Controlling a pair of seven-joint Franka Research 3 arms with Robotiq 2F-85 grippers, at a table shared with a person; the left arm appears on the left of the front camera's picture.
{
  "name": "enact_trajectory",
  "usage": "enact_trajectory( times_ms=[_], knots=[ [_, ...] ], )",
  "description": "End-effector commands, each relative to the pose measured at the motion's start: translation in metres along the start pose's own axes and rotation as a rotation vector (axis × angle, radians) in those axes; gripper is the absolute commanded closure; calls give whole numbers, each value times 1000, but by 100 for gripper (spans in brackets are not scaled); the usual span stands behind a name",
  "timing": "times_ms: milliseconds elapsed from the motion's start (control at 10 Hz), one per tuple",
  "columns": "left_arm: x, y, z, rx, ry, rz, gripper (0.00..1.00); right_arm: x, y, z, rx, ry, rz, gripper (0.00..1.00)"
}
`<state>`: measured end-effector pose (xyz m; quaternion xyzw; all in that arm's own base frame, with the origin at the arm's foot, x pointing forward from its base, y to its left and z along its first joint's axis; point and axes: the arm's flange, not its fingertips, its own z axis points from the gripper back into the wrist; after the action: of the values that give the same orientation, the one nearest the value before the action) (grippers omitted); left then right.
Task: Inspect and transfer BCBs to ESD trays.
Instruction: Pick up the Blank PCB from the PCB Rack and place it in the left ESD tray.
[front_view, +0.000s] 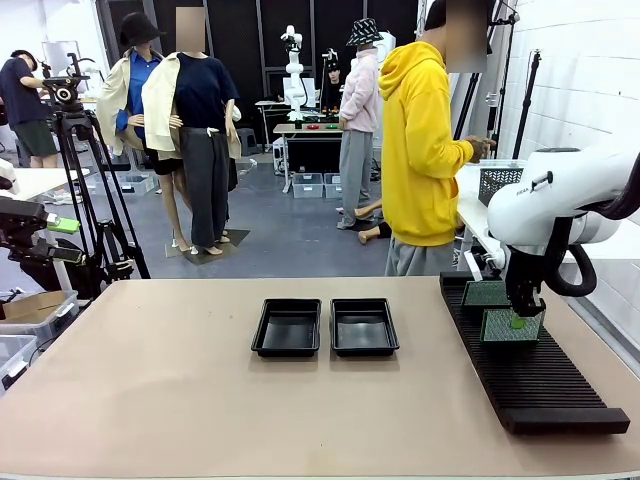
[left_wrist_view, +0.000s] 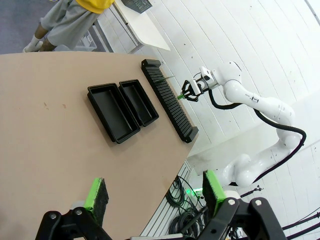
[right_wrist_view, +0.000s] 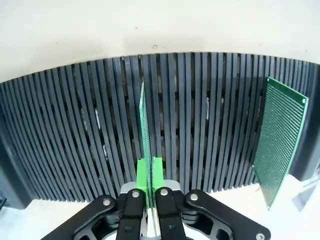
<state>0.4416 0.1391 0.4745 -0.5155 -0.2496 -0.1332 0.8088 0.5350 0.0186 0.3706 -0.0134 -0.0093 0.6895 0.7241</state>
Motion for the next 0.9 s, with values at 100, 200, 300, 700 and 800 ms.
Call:
enact_trajectory(
  times_ms=[100,200,300,700,800],
  knots=[
    [1,-2,1,1,-3,17,0,1,0,39,39,-41,-40,95],
    [1,-2,1,1,-3,17,0,1,3,51,41,-46,-49,95],
    [1,-2,1,1,-3,17,0,2,8,68,39,-45,-75,95],
    [1,-2,1,1,-3,17,0,2,32,123,-4,-46,-91,95],
    [1,-2,1,1,-3,17,0,3,33,127,-9,-53,-107,95]
  ],
)
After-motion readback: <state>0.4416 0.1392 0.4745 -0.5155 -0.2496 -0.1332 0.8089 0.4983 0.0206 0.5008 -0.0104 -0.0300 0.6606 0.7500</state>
